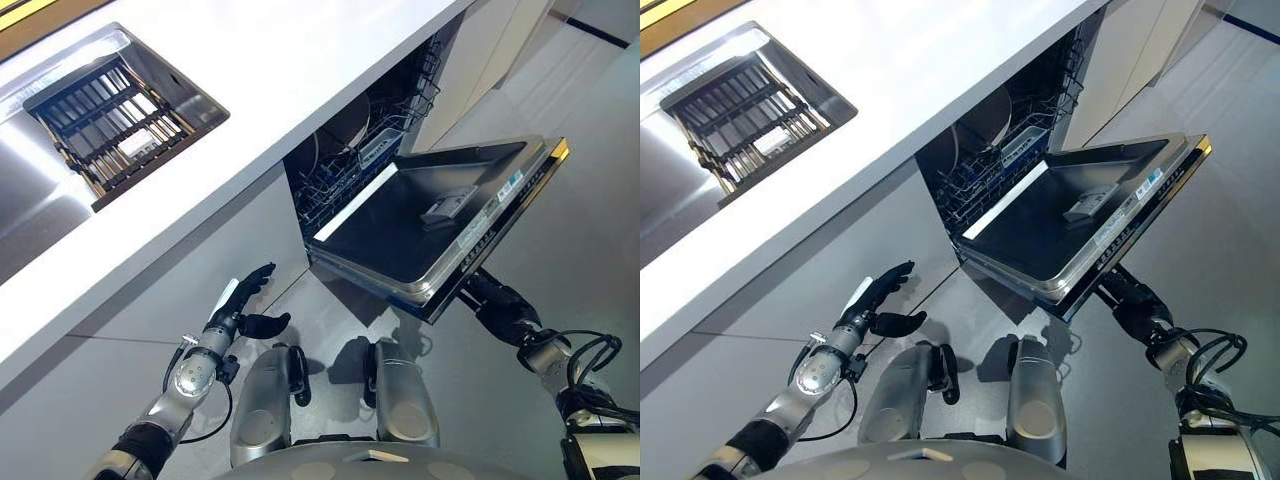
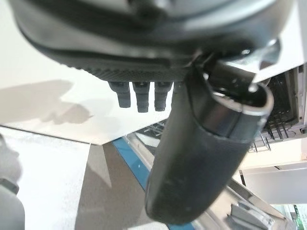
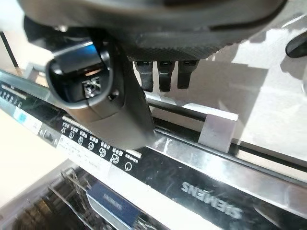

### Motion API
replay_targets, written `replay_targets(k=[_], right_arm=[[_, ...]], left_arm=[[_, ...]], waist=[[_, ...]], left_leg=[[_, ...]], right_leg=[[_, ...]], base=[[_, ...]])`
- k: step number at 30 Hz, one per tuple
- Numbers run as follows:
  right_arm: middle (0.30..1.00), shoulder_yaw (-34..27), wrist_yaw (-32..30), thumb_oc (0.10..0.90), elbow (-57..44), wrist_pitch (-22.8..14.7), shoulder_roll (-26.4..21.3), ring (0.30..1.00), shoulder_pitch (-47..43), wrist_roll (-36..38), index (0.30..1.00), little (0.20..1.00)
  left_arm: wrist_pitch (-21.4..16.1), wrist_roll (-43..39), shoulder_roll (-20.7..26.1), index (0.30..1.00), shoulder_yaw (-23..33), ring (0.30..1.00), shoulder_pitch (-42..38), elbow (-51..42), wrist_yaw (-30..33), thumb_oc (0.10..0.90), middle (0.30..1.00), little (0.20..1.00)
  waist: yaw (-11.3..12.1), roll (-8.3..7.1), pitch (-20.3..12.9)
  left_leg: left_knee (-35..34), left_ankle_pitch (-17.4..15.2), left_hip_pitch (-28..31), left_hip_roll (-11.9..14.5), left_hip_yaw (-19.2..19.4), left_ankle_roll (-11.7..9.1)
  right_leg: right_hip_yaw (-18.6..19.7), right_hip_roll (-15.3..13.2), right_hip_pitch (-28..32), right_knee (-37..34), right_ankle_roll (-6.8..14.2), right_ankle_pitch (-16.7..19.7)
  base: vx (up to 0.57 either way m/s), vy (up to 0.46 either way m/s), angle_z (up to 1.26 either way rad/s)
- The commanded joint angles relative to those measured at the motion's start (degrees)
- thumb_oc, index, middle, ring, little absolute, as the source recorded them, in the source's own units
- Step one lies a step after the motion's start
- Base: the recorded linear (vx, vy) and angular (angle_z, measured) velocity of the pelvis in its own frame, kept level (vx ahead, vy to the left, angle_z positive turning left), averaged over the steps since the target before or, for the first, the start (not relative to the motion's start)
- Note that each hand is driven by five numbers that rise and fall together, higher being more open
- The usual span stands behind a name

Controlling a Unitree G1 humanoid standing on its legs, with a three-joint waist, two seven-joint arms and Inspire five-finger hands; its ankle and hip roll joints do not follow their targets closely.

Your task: Pick up plates and place into dishwasher.

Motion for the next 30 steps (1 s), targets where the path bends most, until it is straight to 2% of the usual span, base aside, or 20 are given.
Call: replay_targets(k=[1,6,14,22,30], right_arm=[[0.900,3.92,21.67,0.800,-17.89,-3.56,4.93,0.900,-8.13,10.40,0.900,0.900],[0.900,1.20,22.43,0.800,-24.92,-3.39,5.58,0.900,-10.47,14.64,0.900,0.900],[0.900,-0.09,17.92,0.800,-35.04,-4.58,5.41,0.900,-13.33,11.80,0.900,0.900],[0.900,-0.05,15.35,0.800,-37.34,-4.17,4.92,0.900,-16.42,12.20,0.900,0.900],[0.900,-0.20,11.53,0.800,-32.51,-4.06,3.74,0.900,-18.17,11.50,0.900,0.900]], left_arm=[[-5.94,-1.28,3.21,0.900,2.42,0.900,-0.09,-3.59,-0.75,0.800,0.900,0.900],[-6.12,-0.50,4.06,0.900,2.10,0.900,0.54,-4.06,-1.84,0.800,0.900,0.900],[-6.23,-1.10,4.59,0.900,2.19,0.900,1.25,-4.75,-2.76,0.800,0.900,0.900],[-6.86,-0.77,3.80,0.900,1.99,0.900,2.26,-4.37,-2.75,0.800,0.900,0.900],[-6.77,-1.00,3.60,0.900,2.18,0.900,2.13,-3.31,-3.48,0.800,0.900,0.900]], waist=[[3.62,-1.60,-2.48],[4.31,-1.67,-2.99],[4.20,-1.63,-3.53],[5.16,-1.84,-4.39],[6.27,-2.30,-5.31]], left_leg=[[1.05,-3.07,2.52,-0.89,-1.78,2.23],[2.13,-3.64,2.14,-1.15,-2.42,1.88],[3.41,-3.83,1.94,-1.18,-2.89,1.32],[3.37,-3.54,2.87,-1.21,-3.31,1.00],[2.85,-4.20,3.73,-1.75,-3.91,1.06]], right_leg=[[-2.50,0.49,3.80,-1.12,-1.46,4.52],[-2.94,0.21,4.21,-0.86,-1.05,4.29],[-2.76,0.03,4.64,-0.28,-0.77,3.96],[-3.31,0.10,6.77,-1.23,-1.03,3.53],[-3.92,-0.54,7.66,-0.68,-0.92,2.91]], base=[[0.03,-0.081,0.07],[0.03,-0.054,0.04],[0.03,-0.006,0.05],[0.05,0.010,0.07],[0.04,0.016,0.07]])
